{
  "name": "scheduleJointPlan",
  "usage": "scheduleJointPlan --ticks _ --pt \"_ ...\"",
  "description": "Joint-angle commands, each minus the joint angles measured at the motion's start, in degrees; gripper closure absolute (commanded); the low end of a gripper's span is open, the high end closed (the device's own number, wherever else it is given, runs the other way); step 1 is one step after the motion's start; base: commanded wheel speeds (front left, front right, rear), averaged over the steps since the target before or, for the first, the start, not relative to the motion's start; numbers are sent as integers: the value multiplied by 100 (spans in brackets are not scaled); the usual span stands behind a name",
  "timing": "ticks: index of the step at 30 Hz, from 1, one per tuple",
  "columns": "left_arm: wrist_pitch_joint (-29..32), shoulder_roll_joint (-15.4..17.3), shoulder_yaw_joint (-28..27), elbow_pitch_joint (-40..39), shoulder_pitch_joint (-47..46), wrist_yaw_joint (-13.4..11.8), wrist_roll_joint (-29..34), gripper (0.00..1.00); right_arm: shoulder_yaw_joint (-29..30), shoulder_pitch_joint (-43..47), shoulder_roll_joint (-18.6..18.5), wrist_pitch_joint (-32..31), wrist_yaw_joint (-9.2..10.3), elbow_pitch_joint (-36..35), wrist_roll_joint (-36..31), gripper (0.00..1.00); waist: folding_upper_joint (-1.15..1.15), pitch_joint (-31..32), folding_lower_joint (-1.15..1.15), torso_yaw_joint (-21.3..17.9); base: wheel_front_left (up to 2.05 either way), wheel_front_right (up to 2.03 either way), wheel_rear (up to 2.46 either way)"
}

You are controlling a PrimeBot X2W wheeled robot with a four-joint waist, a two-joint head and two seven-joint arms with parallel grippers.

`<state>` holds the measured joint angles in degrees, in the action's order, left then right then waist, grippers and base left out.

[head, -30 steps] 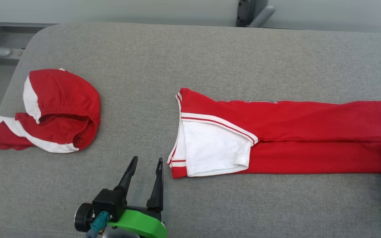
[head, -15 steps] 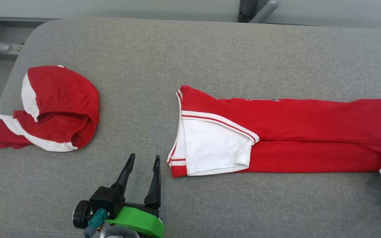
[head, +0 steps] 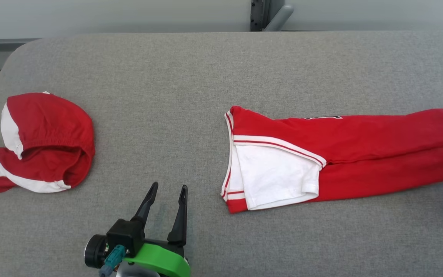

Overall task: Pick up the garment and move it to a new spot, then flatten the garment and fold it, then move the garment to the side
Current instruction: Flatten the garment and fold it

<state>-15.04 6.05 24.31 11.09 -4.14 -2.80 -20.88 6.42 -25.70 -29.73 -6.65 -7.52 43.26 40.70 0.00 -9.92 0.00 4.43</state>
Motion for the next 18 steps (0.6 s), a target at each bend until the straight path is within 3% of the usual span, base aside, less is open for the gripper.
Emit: scheduleJointPlan --ticks 1,10,18 --pt "-13 -13 -21 16 84 22 52 0 -33 -39 2 -38 6 -189 122 100 0 55 0 -53 0 0 0" --pt "-13 -74 -2 170 157 118 27 0 -462 419 224 -643 4 -2178 813 100 0 238 0 -47 0 0 0" --pt "-14 -143 42 291 143 177 -21 0 -955 632 808 -1178 3 -3415 537 100 0 340 0 196 0 0 0"
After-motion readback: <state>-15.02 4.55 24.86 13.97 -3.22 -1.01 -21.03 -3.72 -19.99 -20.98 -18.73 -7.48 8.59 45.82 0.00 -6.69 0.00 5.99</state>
